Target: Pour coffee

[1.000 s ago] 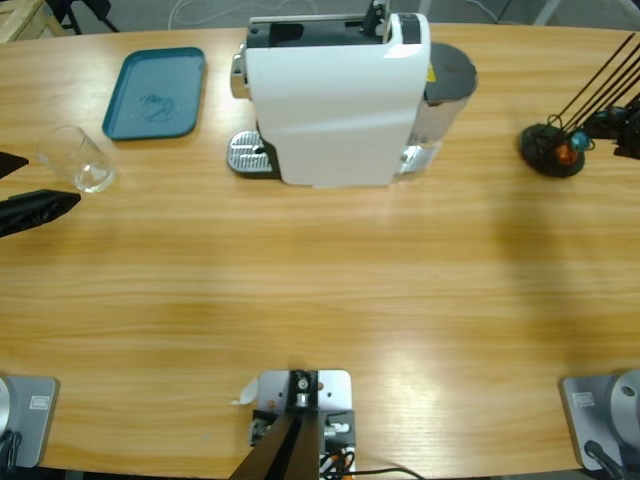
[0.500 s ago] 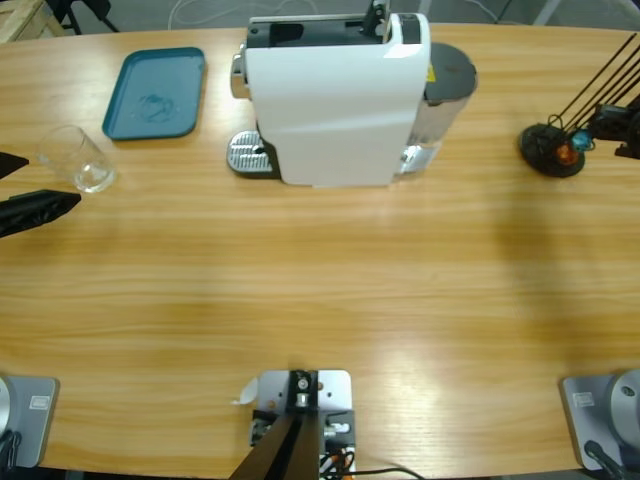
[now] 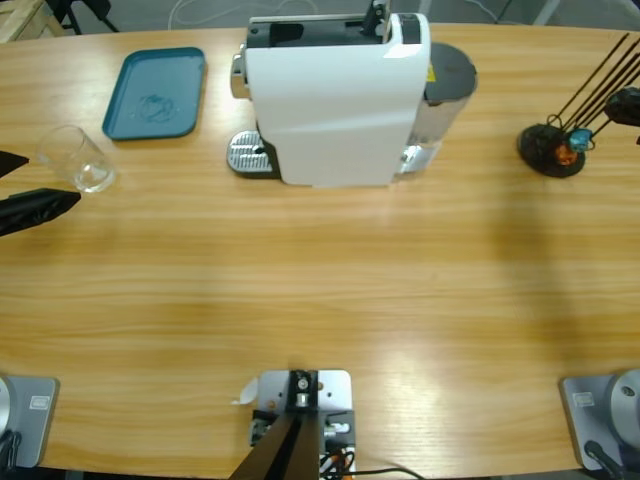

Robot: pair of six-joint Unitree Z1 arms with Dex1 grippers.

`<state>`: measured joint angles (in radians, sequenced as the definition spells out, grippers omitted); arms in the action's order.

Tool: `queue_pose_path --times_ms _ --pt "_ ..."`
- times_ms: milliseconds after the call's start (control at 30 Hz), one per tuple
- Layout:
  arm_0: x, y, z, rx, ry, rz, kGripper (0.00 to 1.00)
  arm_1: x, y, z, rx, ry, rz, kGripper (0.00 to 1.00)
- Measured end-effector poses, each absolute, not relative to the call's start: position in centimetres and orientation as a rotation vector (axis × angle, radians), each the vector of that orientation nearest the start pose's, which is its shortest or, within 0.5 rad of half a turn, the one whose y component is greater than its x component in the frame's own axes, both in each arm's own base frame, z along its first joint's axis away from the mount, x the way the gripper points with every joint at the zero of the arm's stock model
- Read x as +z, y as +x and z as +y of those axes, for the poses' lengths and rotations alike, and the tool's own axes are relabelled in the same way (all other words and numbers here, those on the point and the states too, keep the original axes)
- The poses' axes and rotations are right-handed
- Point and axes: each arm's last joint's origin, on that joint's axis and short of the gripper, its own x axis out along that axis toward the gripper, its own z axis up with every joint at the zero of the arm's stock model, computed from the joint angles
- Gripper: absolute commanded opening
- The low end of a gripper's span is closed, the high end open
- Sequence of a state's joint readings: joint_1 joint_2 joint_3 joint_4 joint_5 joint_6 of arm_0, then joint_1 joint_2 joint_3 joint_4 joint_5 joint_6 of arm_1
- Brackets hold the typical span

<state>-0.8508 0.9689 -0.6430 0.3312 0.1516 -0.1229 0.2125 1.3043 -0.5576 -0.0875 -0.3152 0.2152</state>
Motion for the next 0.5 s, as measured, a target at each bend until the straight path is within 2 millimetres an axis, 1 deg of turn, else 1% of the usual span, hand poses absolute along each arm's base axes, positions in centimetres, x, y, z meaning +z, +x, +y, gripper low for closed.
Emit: queue_pose_path --times_ms 233,400,433,500 --pt "30.5 8.6 -8.6 -0.637 0.199 0.611 0.991 28.9 18.8 2.5 -0.174 -0.028 0.596 0.052" --pt "30.5 8.6 -8.6 -0.637 0.199 0.611 0.991 31.4 17.9 2.2 -0.183 -0.059 0.574 0.075" --pt "30.5 8.5 -8.6 -0.637 0.199 0.612 0.988 31.9 17.6 2.2 -0.176 -0.066 0.566 0.075" --pt "30.4 8.5 -8.6 -0.636 0.201 0.614 0.987 33.2 16.7 2.9 -0.106 -0.093 0.531 0.075"
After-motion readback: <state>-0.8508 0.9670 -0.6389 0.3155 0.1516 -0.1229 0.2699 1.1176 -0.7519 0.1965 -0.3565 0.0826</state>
